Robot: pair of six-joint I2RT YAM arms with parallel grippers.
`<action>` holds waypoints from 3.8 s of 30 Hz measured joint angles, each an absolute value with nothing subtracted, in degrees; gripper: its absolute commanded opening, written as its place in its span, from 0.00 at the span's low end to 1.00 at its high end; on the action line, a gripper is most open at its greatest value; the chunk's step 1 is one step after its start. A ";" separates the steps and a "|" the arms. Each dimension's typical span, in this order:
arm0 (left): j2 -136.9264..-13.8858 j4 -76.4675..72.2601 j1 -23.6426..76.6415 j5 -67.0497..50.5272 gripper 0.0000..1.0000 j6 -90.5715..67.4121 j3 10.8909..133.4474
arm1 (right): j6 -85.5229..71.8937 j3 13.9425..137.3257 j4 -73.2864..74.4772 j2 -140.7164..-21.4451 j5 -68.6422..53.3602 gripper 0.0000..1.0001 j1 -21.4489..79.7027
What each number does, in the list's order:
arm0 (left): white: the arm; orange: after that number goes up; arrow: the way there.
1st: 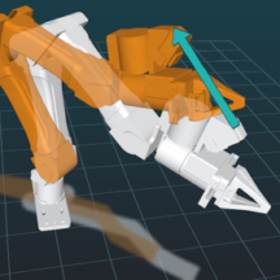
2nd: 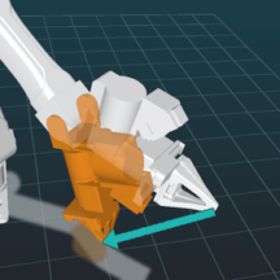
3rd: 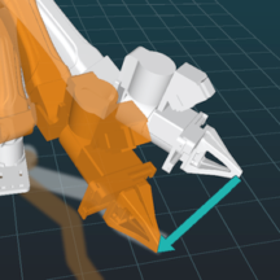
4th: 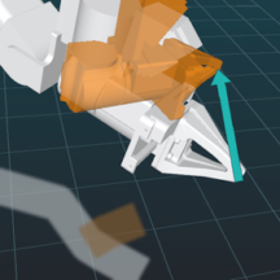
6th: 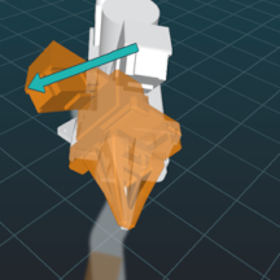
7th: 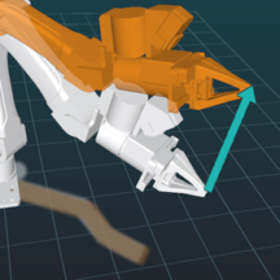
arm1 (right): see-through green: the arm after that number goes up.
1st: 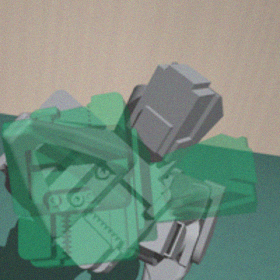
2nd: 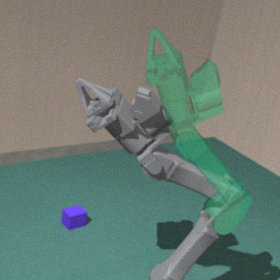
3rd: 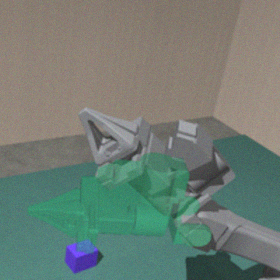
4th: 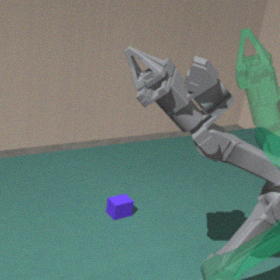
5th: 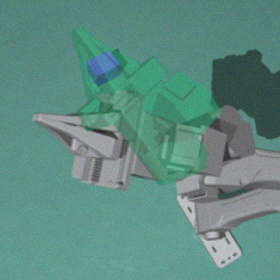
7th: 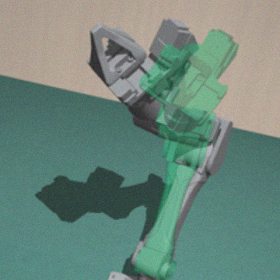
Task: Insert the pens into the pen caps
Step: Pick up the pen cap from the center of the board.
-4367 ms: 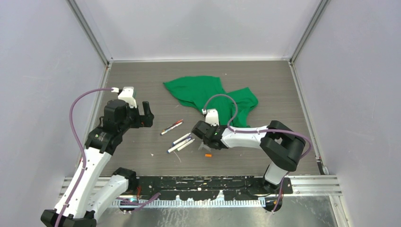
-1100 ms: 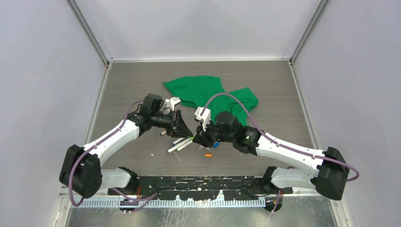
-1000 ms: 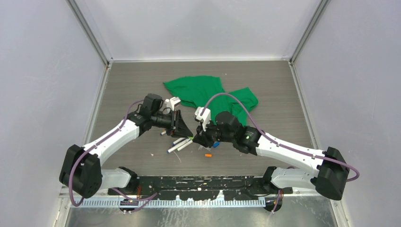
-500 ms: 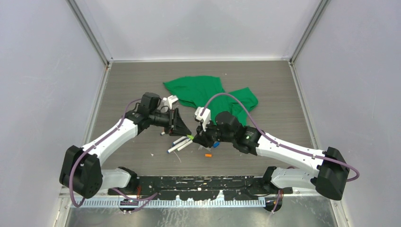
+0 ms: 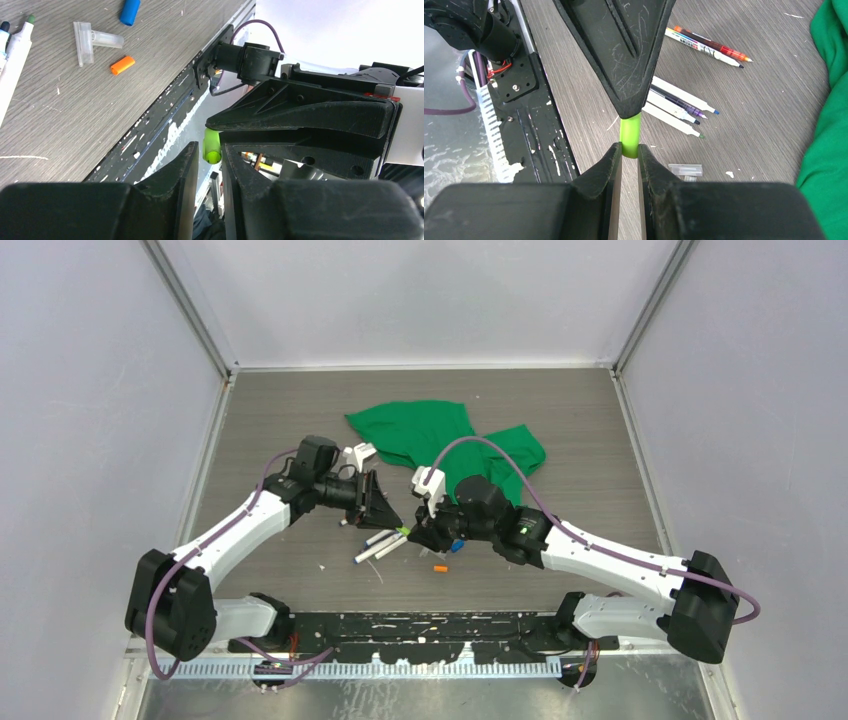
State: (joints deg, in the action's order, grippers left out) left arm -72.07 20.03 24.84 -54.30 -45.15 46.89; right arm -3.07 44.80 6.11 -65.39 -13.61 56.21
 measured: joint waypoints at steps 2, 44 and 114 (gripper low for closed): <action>-72.07 20.43 24.84 -54.30 0.22 -44.88 46.92 | -3.05 44.80 6.11 -65.39 -13.65 0.12 56.21; -58.04 -14.13 24.49 -42.24 0.06 -67.35 36.18 | -39.42 24.56 -32.53 -54.70 -13.54 0.79 45.39; -53.39 -32.53 27.66 -39.88 0.08 -77.28 32.84 | -58.19 27.38 -61.82 -65.87 -22.70 0.36 41.91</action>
State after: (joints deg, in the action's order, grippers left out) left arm -53.39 -32.53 27.66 -39.88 -77.28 32.84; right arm -58.19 27.38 -61.82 -65.87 -22.70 41.91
